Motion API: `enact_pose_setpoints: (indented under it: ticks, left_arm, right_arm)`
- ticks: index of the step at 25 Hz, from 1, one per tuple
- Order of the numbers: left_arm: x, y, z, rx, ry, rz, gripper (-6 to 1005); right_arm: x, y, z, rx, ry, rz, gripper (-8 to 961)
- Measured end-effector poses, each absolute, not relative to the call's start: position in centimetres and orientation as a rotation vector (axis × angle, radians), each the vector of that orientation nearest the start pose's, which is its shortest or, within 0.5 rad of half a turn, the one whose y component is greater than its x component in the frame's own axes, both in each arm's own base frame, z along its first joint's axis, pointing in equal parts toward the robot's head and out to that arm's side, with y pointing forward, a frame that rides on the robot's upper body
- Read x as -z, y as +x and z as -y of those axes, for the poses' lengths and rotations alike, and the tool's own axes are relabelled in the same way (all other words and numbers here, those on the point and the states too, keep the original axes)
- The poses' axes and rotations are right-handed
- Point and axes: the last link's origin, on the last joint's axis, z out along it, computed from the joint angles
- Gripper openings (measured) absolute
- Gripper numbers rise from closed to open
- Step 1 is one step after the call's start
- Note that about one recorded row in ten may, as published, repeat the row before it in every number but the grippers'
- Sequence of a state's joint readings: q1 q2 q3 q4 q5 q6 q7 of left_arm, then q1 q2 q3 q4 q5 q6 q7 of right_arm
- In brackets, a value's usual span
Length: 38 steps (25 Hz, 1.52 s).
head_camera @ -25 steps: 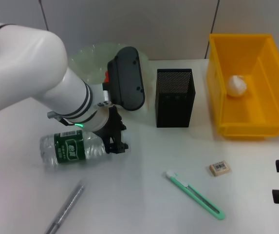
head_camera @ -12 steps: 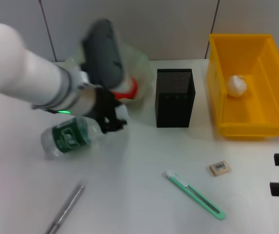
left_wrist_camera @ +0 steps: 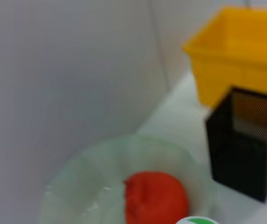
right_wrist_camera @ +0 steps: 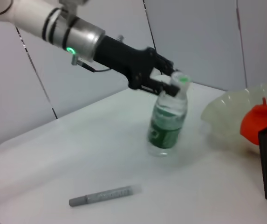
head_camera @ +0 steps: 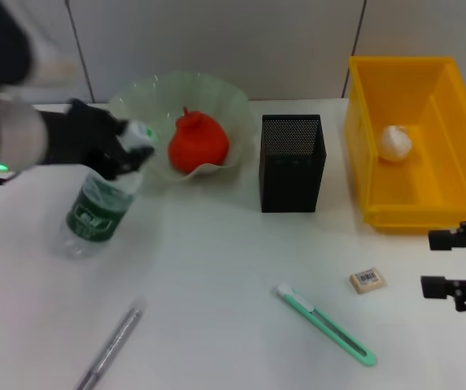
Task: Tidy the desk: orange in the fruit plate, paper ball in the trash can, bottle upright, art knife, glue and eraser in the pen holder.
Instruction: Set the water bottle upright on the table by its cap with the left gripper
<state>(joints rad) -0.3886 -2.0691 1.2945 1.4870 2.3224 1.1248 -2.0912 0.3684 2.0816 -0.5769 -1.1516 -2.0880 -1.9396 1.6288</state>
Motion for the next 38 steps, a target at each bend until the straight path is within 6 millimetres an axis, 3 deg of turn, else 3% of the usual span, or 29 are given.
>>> enact_pose_setpoints:
  ticks: [5, 13, 22, 32, 38]
  left_arm:
    - [-6.7, -19.8, -36.6, 0.129, -2.378, 0.473, 438]
    - [-6.6, -21.0, -35.4, 0.257, -2.355, 0.555, 436]
    - [-6.6, -20.9, -35.6, 0.265, -2.360, 0.563, 414]
    - [-6.4, -19.6, -36.4, 0.295, -2.370, 0.542, 380]
    - [-6.6, -19.9, -36.4, 0.300, -2.363, 0.557, 205]
  right_arm:
    - [-8.3, 26.4, -28.1, -0.569, -2.787, -0.632, 784]
    - [-8.2, 26.0, -28.7, -0.575, -2.789, -0.619, 784]
    - [-8.1, 25.9, -28.8, -0.579, -2.796, -0.620, 785]
    - [-7.8, 26.0, -28.8, -0.590, -2.799, -0.631, 784]
    - [-7.8, 26.2, -28.6, -0.589, -2.795, -0.642, 785]
